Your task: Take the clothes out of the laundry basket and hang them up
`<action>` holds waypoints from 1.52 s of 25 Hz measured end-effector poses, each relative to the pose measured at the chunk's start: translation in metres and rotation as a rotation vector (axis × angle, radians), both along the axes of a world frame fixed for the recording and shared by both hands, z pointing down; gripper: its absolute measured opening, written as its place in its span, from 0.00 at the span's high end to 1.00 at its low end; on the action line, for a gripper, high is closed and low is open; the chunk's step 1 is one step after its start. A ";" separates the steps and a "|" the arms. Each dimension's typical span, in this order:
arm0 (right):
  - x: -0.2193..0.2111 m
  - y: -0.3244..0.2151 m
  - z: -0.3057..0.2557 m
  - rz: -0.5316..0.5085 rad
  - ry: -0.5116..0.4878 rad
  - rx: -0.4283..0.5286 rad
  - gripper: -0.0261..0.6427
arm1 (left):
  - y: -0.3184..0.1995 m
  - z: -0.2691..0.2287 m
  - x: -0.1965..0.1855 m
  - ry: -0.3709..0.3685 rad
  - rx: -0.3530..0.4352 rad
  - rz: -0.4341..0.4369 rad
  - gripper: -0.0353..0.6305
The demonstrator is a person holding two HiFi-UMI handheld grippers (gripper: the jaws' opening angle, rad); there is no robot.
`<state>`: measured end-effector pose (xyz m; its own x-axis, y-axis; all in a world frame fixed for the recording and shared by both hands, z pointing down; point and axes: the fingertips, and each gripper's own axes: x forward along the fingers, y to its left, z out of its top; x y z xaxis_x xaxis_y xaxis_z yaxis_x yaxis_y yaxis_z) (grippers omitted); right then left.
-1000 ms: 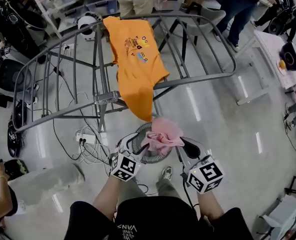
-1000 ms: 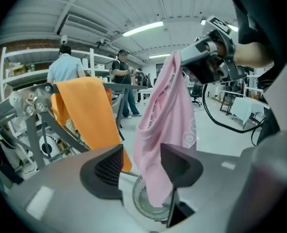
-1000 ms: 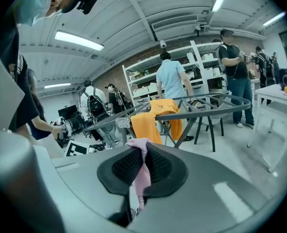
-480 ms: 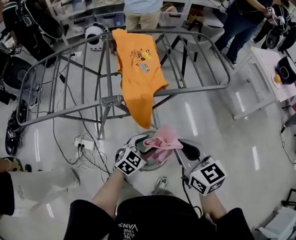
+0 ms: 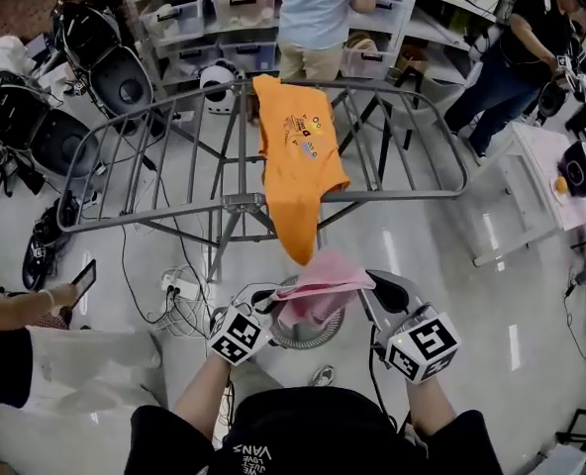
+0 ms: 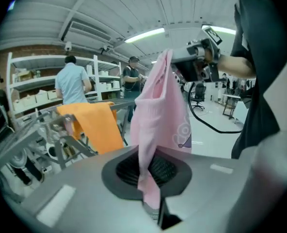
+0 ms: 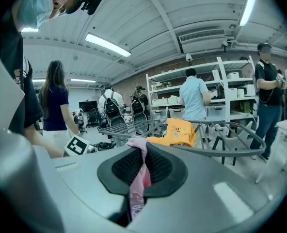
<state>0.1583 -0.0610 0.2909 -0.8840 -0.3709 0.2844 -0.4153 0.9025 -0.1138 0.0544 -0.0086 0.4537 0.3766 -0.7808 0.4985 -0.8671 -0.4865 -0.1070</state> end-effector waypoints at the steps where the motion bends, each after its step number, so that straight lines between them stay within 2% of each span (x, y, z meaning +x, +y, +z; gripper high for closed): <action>1: -0.003 -0.003 -0.003 -0.013 -0.007 0.006 0.94 | 0.002 -0.012 -0.011 -0.016 0.019 -0.035 0.93; 6: -0.023 -0.011 -0.019 -0.074 -0.041 0.011 0.94 | 0.013 -0.071 -0.059 -0.117 0.096 -0.191 0.93; 12: -0.054 -0.021 -0.051 -0.161 -0.059 0.044 0.94 | 0.026 -0.144 -0.101 -0.230 0.184 -0.304 0.93; 23: -0.164 -0.029 -0.102 -0.293 -0.099 0.155 0.94 | 0.044 -0.256 -0.202 -0.400 0.361 -0.472 0.93; 29: -0.240 -0.038 -0.146 -0.323 -0.122 0.273 0.94 | 0.050 -0.307 -0.265 -0.480 0.439 -0.495 0.93; 34: -0.310 -0.055 -0.200 -0.331 -0.126 0.393 0.93 | 0.047 -0.361 -0.317 -0.541 0.538 -0.501 0.93; 38: -0.369 -0.076 -0.244 -0.324 -0.121 0.431 0.93 | 0.038 -0.410 -0.355 -0.587 0.612 -0.503 0.93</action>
